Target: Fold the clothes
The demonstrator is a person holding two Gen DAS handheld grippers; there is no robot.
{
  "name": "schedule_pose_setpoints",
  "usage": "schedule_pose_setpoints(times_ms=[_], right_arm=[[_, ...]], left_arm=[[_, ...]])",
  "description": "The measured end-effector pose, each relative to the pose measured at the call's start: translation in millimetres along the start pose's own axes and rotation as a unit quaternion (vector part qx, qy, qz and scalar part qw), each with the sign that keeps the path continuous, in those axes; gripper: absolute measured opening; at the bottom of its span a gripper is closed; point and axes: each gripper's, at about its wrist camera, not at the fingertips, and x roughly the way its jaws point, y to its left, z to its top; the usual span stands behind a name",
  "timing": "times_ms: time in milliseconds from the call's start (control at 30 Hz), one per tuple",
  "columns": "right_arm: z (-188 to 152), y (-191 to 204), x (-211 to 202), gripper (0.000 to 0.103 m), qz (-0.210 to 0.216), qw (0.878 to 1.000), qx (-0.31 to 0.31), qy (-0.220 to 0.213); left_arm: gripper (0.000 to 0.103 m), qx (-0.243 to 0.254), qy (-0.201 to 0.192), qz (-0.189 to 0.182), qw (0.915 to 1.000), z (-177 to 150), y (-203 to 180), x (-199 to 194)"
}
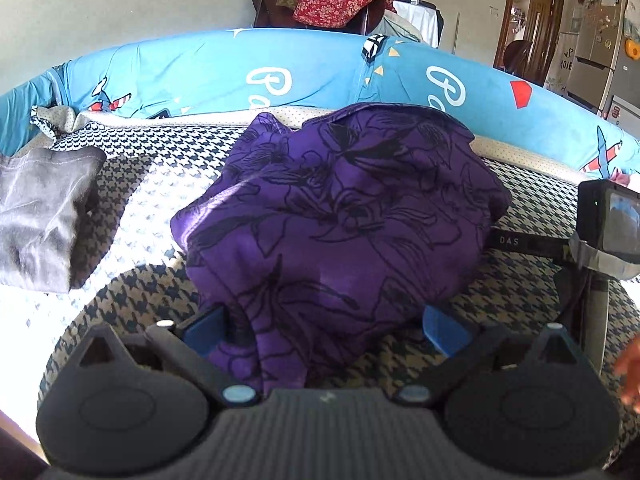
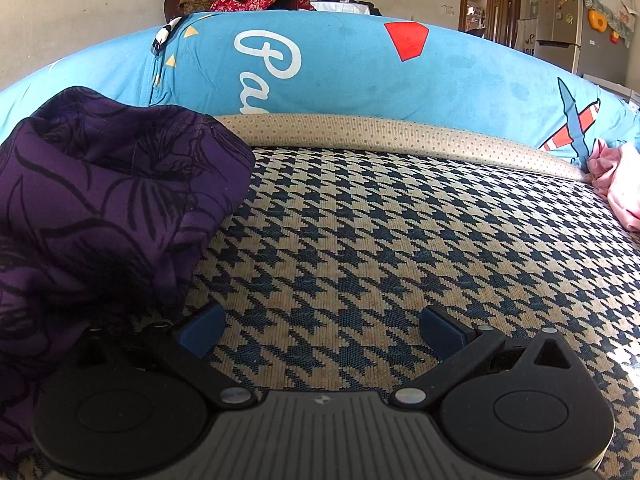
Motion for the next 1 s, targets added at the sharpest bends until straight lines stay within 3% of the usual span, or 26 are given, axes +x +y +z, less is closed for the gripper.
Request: schedule_pose_setpoints(times_ms=[267,667,1000], right_arm=[[0.1,0.1,-0.6,0.103,0.000,1.000,0.000,0.000],[-1.4,-0.7,-5.6,0.103,0.006,1.000,-0.003,0.009],[-9.1,-1.5,-31.6,0.103,0.042,0.995,-0.045,0.080]], left_arm=[[0.103,0.017,0.000,0.009,0.9998,-1.4,-17.4,-18.2],[0.103,0.007,0.042,0.010,0.9990,-16.2,-29.6,-27.6],[0.103,-0.001,0.059,0.011,0.9982,-20.4,-39.0,-31.4]])
